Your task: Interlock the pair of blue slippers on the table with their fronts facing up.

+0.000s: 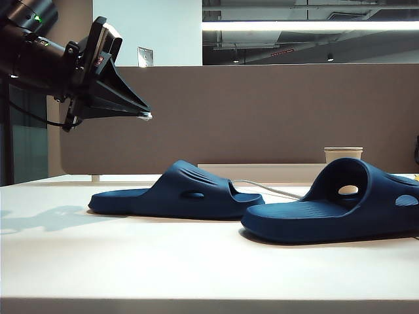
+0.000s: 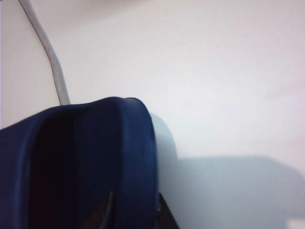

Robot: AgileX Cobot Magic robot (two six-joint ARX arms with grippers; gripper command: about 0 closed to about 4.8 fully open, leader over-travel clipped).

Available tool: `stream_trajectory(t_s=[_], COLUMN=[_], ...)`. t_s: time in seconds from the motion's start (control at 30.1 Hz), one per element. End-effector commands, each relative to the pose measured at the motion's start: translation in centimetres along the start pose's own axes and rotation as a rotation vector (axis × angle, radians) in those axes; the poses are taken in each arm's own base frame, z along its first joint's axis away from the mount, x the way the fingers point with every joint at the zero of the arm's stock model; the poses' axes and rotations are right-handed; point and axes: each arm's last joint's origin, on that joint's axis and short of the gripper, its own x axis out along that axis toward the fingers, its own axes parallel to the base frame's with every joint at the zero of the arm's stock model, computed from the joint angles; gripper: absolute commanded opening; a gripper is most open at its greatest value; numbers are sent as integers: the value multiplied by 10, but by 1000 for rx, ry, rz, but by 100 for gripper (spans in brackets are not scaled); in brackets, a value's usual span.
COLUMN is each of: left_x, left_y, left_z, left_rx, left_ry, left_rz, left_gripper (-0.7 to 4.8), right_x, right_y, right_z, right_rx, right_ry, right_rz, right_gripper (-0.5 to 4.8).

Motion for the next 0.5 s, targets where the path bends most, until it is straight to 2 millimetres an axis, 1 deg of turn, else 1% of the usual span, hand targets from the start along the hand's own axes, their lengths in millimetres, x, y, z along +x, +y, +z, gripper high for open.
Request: stream_trajectory(t_s=[0.03, 0.1, 0.13, 0.2, 0.37, 0.5], left_x=[-1, -1, -1, -1, -1, -1], left_y=[-1, -1, -1, -1, -1, -1], left_z=[2, 2, 2, 2, 2, 2], left_rx=[10, 10, 10, 9, 9, 12], left_ry=[-5, -5, -5, -4, -4, -5], left_rz=[-15, -15, -15, -15, -15, -12], left_gripper=[31, 39, 63, 93, 93, 93], right_x=[0, 0, 0, 0, -6, -17], right_y=[0, 0, 0, 1, 4, 9], right_z=[0, 1, 2, 4, 11, 22], right_rx=[-24, -33, -37, -41, -59, -78], right_ry=[6, -4, -13, -25, -77, -149], right_rz=[-8, -8, -6, -3, 8, 2], right_gripper=[123, 148, 167, 174, 176, 177])
